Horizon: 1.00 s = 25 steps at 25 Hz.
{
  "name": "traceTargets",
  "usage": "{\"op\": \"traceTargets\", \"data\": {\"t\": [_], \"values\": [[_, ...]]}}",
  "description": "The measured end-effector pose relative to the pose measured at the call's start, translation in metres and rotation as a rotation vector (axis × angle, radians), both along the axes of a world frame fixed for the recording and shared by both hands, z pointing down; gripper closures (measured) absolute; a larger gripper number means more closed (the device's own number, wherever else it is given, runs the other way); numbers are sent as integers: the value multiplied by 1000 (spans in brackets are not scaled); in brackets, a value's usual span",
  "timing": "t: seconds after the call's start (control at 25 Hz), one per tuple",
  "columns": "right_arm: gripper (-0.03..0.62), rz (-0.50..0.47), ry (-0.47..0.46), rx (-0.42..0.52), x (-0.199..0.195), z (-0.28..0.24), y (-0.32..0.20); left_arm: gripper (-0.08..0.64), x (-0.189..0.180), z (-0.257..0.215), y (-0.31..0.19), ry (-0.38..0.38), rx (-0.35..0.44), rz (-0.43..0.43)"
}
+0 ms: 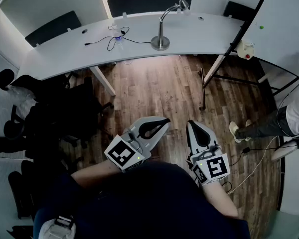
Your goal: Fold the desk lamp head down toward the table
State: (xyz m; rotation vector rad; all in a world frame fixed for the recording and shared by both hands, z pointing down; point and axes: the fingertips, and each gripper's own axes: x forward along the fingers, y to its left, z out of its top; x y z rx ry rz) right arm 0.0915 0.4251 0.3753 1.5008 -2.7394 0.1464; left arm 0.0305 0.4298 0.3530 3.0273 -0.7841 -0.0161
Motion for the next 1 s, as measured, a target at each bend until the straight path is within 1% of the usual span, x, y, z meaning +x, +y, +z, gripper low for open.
{"op": "traceTargets", "data": {"t": [0.12,0.28,0.44,0.56,0.68,0.76,0.88,1.0], "values": [[583,-11,4,3,4,-2,-1,555,7,-5,0,28,-2,3],[583,-24,3,4,11,-2,-1,555,15,-1,0,14,-27,-23],[583,-36,-6,9,23,-4,-2,555,27,-3,2,14,-23,-41],[583,-53,-15,21,30,-3,-1,555,31,-1,3,17,-22,-74],[583,-80,-23,13,34,5,-3,555,30,5,0,17,-17,-125],[583,-98,-23,-5,37,11,-4,555,30,9,-1,17,-28,-161],[583,-106,-12,-11,40,13,-8,555,30,11,-2,13,-34,-178],[583,-91,9,0,39,14,-25,555,19,13,-21,9,-24,-192]]}}
